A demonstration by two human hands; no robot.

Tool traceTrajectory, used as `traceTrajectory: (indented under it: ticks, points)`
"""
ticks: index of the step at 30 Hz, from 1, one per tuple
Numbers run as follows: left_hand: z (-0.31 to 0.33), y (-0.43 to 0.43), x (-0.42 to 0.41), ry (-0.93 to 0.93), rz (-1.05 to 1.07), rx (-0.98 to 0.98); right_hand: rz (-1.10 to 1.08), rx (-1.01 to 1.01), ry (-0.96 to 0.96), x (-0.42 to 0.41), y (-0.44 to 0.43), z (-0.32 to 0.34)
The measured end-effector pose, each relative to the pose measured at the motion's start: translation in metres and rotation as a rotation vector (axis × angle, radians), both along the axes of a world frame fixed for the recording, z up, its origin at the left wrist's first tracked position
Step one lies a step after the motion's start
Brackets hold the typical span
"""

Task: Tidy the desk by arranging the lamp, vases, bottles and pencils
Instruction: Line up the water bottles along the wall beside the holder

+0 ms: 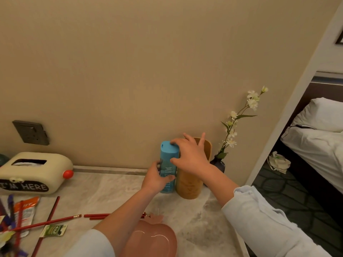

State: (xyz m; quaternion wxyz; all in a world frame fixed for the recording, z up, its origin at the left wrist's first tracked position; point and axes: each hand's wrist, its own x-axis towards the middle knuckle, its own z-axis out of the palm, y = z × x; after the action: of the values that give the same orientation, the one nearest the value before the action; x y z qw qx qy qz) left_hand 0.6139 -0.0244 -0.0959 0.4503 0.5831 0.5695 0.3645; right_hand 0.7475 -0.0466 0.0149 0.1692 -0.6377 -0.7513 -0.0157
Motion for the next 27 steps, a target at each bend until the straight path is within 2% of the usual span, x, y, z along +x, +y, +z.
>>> traceTrajectory:
  ticks: [9, 14, 16, 27]
  points:
    - [0.007, -0.011, -0.009, 0.021, 0.013, -0.048, 0.026, 0.046, 0.043, -0.002, -0.009, -0.007]
    - [0.018, -0.032, -0.037, -0.001, 0.039, -0.027, 0.199, 0.275, 0.391, -0.026, -0.032, -0.011]
    - [0.022, -0.045, -0.055, -0.018, 0.064, -0.007, 0.240, 0.320, 0.469, -0.043, -0.045, -0.016]
    - [0.023, -0.140, -0.171, -0.071, 0.241, 0.033, 0.333, 0.024, 0.635, -0.133, -0.099, -0.061]
